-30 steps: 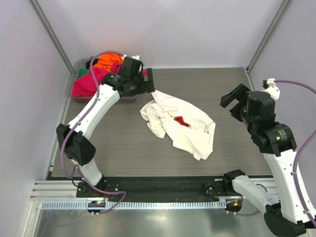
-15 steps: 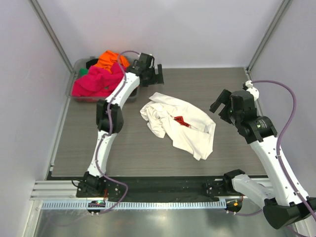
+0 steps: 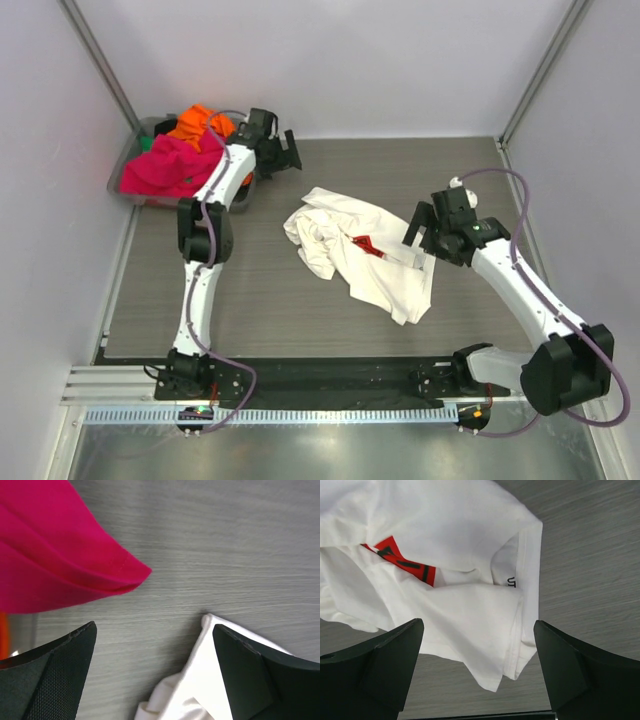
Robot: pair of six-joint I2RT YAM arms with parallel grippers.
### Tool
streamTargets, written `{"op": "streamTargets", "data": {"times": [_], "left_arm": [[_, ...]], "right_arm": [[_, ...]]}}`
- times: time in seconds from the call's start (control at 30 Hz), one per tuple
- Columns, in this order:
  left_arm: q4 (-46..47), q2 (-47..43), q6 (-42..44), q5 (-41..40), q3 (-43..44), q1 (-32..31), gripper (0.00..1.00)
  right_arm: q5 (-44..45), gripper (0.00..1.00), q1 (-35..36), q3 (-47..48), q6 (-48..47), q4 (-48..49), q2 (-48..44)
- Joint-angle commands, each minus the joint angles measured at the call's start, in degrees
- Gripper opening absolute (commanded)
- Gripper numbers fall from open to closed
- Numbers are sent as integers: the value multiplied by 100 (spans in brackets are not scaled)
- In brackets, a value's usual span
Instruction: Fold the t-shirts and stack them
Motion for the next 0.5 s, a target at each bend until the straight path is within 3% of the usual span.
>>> {"op": "streamTargets", "data": {"times": [0.0, 0.23, 0.47], "left_arm": [[-176, -675, 18, -180, -157, 402, 100], [-158, -2149, 97, -406, -1552, 33, 100], [26, -3936, -78, -495, -3478, -64, 100]], "right_arm": [[-454, 98, 18, -266, -84, 314, 107], [-903, 80, 150, -899, 74, 534, 20], [-938, 75, 843, -1936, 872, 279, -1077]]}}
